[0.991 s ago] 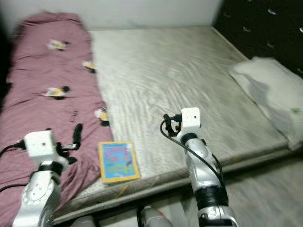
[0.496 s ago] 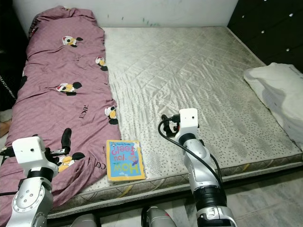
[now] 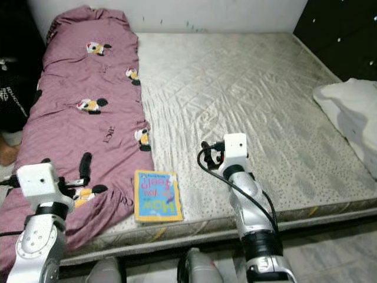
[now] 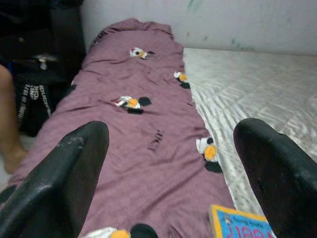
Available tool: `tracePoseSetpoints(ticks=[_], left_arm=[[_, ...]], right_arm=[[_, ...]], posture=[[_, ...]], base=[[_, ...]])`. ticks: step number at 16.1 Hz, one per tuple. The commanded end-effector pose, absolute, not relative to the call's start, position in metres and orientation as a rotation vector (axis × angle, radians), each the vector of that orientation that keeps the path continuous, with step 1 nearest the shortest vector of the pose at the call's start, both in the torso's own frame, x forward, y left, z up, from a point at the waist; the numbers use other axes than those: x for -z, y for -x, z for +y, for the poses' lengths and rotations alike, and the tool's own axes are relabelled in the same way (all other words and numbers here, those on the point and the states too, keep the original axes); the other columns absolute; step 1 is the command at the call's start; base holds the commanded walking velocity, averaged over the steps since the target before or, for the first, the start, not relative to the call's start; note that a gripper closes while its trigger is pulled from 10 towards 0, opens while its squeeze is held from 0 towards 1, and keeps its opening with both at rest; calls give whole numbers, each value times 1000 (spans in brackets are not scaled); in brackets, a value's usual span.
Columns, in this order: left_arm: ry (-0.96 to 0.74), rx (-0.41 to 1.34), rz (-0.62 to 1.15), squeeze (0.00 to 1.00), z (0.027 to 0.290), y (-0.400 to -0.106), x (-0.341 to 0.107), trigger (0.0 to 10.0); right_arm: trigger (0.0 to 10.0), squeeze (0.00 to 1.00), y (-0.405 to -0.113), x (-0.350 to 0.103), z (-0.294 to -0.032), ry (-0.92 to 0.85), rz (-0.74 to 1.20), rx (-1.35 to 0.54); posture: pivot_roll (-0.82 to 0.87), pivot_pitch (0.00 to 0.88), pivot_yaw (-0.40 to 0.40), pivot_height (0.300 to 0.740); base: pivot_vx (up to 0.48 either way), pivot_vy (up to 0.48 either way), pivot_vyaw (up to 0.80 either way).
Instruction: Clean up the room
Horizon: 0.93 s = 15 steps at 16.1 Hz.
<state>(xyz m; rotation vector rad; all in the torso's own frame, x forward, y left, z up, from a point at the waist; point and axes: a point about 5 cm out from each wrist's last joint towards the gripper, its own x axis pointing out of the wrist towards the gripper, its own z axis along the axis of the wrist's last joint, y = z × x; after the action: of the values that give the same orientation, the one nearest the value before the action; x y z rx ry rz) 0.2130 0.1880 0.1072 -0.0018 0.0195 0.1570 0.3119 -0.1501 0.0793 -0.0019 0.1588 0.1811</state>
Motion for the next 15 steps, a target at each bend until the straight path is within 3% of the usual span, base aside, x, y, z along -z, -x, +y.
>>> tracePoseSetpoints(ticks=[1, 15], left_arm=[[1, -166, 41, 0, 188, -212, -104, 10000], [3, -183, 54, 0, 189, -218, -102, 10000]], right_arm=[[10000, 0, -311, -78, -153, 1, 167, -176], [10000, 0, -316, -77, -150, 6, 171, -171]], posture=[[42, 85, -61, 647], [38, 83, -61, 647]], base=[[0, 0, 0], [0, 0, 0]])
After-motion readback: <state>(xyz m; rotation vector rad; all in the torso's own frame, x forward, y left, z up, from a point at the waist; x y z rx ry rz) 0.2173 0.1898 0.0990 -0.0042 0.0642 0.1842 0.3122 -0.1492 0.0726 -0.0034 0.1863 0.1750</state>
